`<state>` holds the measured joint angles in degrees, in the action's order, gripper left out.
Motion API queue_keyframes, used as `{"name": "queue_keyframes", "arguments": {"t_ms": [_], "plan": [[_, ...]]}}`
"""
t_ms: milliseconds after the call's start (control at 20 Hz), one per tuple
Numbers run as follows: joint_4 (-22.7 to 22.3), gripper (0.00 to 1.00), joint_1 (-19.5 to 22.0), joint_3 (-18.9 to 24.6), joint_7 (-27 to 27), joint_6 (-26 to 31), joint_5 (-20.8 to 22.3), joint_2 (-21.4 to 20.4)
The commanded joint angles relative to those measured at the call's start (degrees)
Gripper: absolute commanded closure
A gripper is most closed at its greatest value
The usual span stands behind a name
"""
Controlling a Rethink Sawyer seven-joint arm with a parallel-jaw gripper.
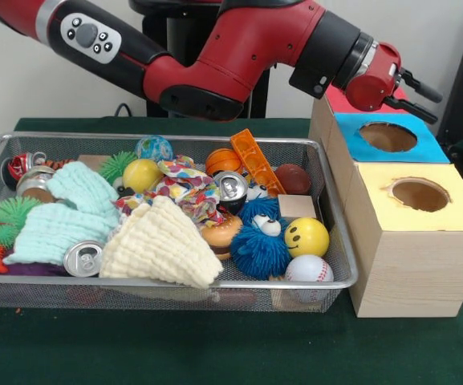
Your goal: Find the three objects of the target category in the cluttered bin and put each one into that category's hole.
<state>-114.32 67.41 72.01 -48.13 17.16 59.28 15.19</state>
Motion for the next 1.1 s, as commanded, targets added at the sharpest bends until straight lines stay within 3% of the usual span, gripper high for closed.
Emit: {"name": "queue_keyframes", "arguments": {"t_ms": [50,350,550,800,1100], "plan": [[8.2,0.00,-2.3,-3.3,5.7,0.3,2.9,-5.2],[6.4,0.00,-6.8,-4.9,-11.7,0.4,-1.6,-20.3],[6.4,0.00,-9.9,-7.3,-19.4,1.6,-7.0,-29.1],[7.4,0.00,-13.7,-12.4,-23.2,0.9,-13.5,-36.2],[7.0,0.00,-14.9,-14.7,-19.8,-1.7,-17.4,-38.5]]}}
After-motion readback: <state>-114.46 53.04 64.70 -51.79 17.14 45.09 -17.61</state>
